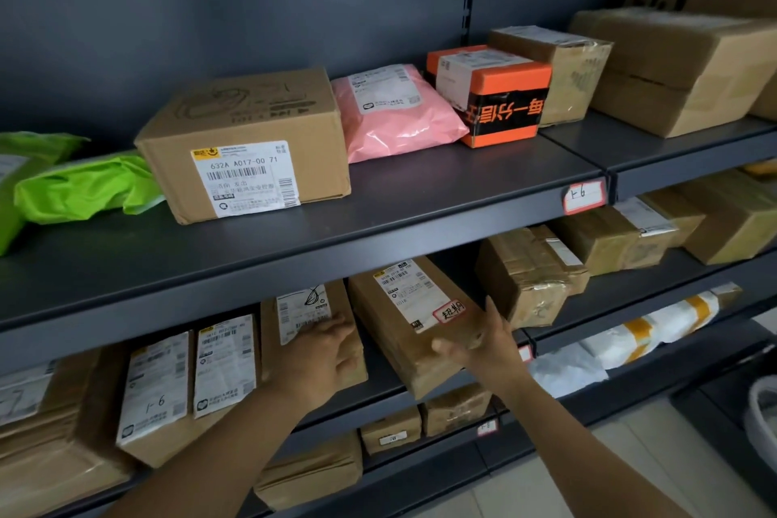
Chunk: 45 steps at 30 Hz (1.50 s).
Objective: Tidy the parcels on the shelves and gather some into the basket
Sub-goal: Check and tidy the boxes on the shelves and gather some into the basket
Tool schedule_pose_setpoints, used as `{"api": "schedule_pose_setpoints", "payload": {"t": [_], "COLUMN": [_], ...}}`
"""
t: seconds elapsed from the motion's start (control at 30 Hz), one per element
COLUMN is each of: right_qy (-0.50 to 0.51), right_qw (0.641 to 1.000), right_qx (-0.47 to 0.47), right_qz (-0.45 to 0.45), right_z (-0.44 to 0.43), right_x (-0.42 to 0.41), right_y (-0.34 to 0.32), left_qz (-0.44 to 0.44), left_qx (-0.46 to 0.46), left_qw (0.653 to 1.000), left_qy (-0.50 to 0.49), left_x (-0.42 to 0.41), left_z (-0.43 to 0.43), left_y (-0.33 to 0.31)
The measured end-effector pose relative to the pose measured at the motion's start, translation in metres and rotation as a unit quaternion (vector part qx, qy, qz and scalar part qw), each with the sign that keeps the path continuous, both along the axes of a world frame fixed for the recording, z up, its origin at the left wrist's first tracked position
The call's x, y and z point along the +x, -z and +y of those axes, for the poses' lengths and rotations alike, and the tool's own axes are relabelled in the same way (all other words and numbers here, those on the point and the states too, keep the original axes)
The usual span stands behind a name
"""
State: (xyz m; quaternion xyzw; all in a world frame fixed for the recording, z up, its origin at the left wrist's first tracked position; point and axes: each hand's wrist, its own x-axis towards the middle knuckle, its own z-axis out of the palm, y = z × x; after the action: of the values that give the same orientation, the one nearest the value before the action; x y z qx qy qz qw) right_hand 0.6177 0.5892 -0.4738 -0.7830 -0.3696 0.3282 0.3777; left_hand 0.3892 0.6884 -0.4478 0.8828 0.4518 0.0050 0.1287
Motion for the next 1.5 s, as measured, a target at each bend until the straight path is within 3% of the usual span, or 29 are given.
{"api": "schedule_pose_setpoints", "payload": {"t": [0.03, 0.1, 0.17, 0.23, 0.3, 0.37, 0.4, 0.43, 0.57, 0.73, 0.93, 1.17, 1.33, 1.5], "right_qy": [0.025, 0.071, 0.094, 0.095, 0.103, 0.115, 0.119, 0.118, 0.126, 0.139, 0.15, 0.194, 0.257, 0.365], "right_qw": [0.997, 0.991, 0.99, 0.988, 0.982, 0.977, 0.973, 0.97, 0.965, 0.955, 0.939, 0.931, 0.925, 0.897], "right_qx": [0.01, 0.012, 0.003, 0.004, 0.009, -0.004, -0.012, -0.019, 0.004, 0.073, 0.121, 0.134, 0.163, 0.177], "right_qz": [0.067, 0.114, 0.103, 0.124, 0.156, 0.178, 0.196, 0.212, 0.231, 0.253, 0.285, 0.277, 0.229, 0.177], "right_z": [0.004, 0.009, 0.009, 0.005, -0.005, -0.02, -0.029, -0.038, -0.08, -0.128, -0.18, -0.306, -0.443, -0.607], "right_x": [0.001, 0.004, 0.005, 0.004, 0.001, 0.0, -0.001, -0.003, -0.012, -0.025, -0.026, 0.015, 0.061, 0.104], "right_y": [0.0, 0.001, 0.004, 0.004, 0.002, 0.005, 0.006, 0.007, 0.01, 0.008, -0.004, -0.029, -0.05, -0.065], "left_qz": [-0.001, -0.029, -0.083, -0.116, -0.174, -0.261, -0.286, -0.294, -0.287, -0.22, -0.184, -0.182, -0.179, -0.164], "left_qx": [0.026, 0.069, -0.002, -0.13, -0.274, -0.406, -0.436, -0.441, -0.418, -0.338, -0.261, -0.255, -0.241, -0.284], "left_qw": [1.0, 0.997, 0.997, 0.983, 0.937, 0.85, 0.822, 0.817, 0.844, 0.911, 0.947, 0.947, 0.943, 0.916], "left_qy": [0.007, 0.019, -0.005, -0.061, -0.13, -0.21, -0.228, -0.229, -0.176, -0.083, -0.004, 0.066, 0.141, 0.23], "left_x": [0.003, 0.013, 0.026, 0.041, 0.052, 0.057, 0.058, 0.057, 0.059, 0.061, 0.065, 0.115, 0.186, 0.272], "left_z": [-0.004, -0.016, -0.03, -0.04, -0.046, -0.054, -0.058, -0.062, -0.082, -0.11, -0.152, -0.265, -0.385, -0.526], "left_y": [-0.001, -0.004, -0.007, -0.006, -0.001, 0.002, 0.002, 0.004, 0.009, 0.01, -0.012, -0.039, -0.05, -0.065]}}
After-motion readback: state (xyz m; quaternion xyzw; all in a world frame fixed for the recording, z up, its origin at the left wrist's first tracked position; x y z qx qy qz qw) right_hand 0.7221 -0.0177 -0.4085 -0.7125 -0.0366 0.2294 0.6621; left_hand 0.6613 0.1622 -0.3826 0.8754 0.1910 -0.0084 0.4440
